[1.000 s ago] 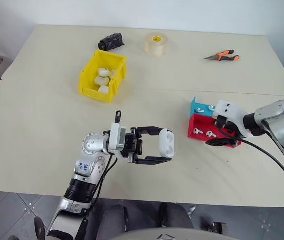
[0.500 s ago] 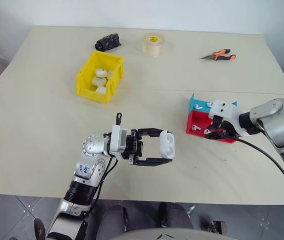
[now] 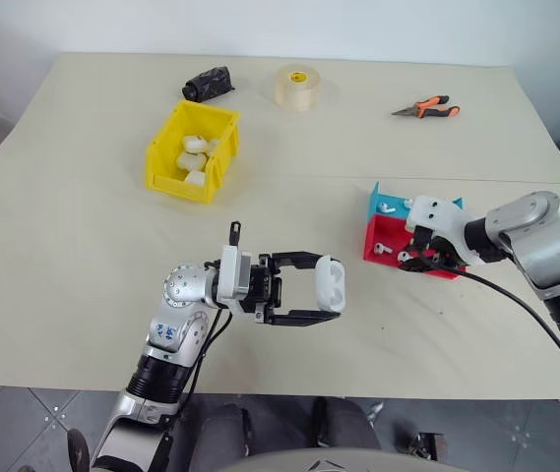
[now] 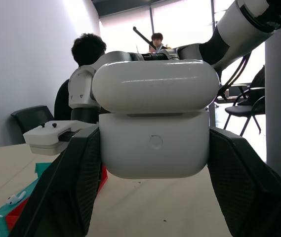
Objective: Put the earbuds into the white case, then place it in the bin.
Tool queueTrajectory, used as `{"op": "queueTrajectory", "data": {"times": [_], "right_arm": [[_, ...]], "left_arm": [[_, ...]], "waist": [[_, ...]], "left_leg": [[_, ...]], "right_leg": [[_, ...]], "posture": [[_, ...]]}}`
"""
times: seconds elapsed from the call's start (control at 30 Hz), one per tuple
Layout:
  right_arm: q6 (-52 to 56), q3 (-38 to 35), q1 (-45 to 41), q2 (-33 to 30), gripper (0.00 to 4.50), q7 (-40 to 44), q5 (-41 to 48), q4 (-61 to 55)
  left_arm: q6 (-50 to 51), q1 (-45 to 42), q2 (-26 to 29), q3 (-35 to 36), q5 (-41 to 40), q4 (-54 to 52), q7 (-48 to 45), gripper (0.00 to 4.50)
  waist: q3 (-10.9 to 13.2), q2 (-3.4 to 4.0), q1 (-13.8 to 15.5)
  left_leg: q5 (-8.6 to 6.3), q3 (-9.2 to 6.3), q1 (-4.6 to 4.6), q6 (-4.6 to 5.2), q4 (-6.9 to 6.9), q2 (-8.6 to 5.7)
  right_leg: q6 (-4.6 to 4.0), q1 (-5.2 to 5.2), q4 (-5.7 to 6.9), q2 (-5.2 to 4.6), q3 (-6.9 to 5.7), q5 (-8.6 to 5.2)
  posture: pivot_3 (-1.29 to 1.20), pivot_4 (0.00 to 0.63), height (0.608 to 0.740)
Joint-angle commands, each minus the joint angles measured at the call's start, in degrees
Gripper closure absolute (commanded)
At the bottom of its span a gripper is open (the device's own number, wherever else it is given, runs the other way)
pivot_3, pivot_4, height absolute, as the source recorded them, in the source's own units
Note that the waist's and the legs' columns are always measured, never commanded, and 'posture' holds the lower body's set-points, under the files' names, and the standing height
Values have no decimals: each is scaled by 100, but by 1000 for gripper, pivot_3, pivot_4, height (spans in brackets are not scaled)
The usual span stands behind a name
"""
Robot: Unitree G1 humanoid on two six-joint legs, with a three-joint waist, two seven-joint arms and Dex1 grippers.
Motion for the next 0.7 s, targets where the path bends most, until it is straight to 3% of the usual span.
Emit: {"op": "queueTrajectory", "data": {"times": [0.03, 0.3, 0.43, 0.7], "right_arm": [[-23, 116, -70, 62, 2556, -21, -179, 13], [-30, 245, -153, 149, 2556, 48, -355, 60], [-21, 249, -106, 145, 3356, 56, -381, 15], [-56, 60, 32, -41, 3356, 96, -296, -164]], "left_arm": [[-67, -89, 6, -18, -13, -184, 26, 1694], [-72, -115, 11, -28, 25, -176, 44, 1694], [-50, -77, 39, -24, 33, -236, 64, 1694], [-97, -124, 125, 21, -9, -134, -52, 1694]], "waist": [[0, 0, 4], [0, 0, 3], [0, 0, -1], [0, 0, 7]], "left_leg": [[0, 0, 0, 0, 0, 0], [0, 0, 0, 0, 0, 0], [0, 0, 1, 0, 0, 0], [0, -1, 1, 0, 1, 0]], "right_leg": [[0, 0, 0, 0, 0, 0], [0, 0, 0, 0, 0, 0], [0, 1, 0, 0, 0, 0], [0, 2, 0, 0, 0, 0]], "posture": [[0, 150, 740], [0, 150, 740], [0, 150, 740], [0, 150, 740]]}}
